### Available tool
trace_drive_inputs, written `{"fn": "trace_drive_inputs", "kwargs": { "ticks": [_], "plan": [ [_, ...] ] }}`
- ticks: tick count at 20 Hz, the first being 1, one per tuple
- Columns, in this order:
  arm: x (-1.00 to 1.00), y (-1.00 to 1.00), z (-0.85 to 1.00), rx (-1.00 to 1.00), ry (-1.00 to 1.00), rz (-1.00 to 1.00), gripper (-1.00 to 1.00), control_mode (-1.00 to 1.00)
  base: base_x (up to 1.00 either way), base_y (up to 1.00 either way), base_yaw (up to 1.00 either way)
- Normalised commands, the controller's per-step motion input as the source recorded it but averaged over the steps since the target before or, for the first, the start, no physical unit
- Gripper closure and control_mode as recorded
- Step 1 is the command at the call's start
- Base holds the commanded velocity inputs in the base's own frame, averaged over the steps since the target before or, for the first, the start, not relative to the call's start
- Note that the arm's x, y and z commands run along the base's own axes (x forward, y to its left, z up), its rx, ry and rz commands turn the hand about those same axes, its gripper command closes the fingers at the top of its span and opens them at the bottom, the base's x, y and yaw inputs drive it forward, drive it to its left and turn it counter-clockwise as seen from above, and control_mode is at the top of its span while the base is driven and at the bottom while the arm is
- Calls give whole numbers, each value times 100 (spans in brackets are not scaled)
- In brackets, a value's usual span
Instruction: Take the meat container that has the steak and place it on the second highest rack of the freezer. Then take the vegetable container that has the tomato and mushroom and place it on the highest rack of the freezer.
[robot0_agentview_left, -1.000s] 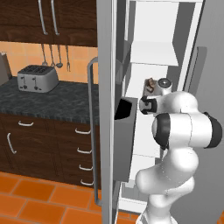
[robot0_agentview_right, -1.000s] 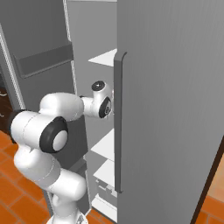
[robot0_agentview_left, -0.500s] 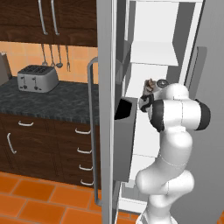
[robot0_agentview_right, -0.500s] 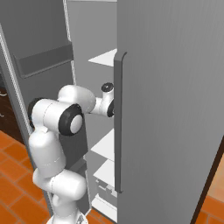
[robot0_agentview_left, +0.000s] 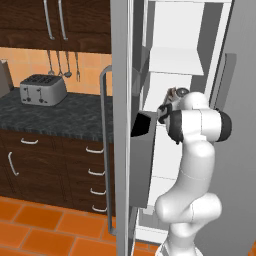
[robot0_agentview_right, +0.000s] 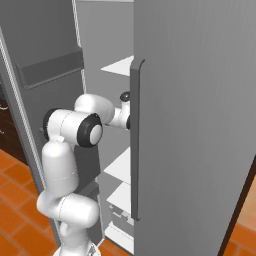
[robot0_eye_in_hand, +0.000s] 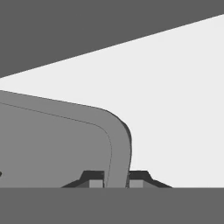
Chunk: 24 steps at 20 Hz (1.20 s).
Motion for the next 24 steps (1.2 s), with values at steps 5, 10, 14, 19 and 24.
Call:
{"fn": "trace_drive_inputs", "kwargs": {
  "ticks": [5, 10, 14, 19, 24],
  "plan": [
    [1, 0, -1, 0, -1, 0, 100, -100, 0, 0, 0],
    [0, 0, 0, 0, 0, 0, -100, -100, 0, 0, 0],
    [0, 0, 0, 0, 0, 0, -100, -100, 0, 0, 0],
    [0, 0, 0, 0, 0, 0, -100, -100, 0, 0, 0],
    [-37, 0, 0, 0, -3, 0, -100, -100, 0, 0, 0]
  ]
}}
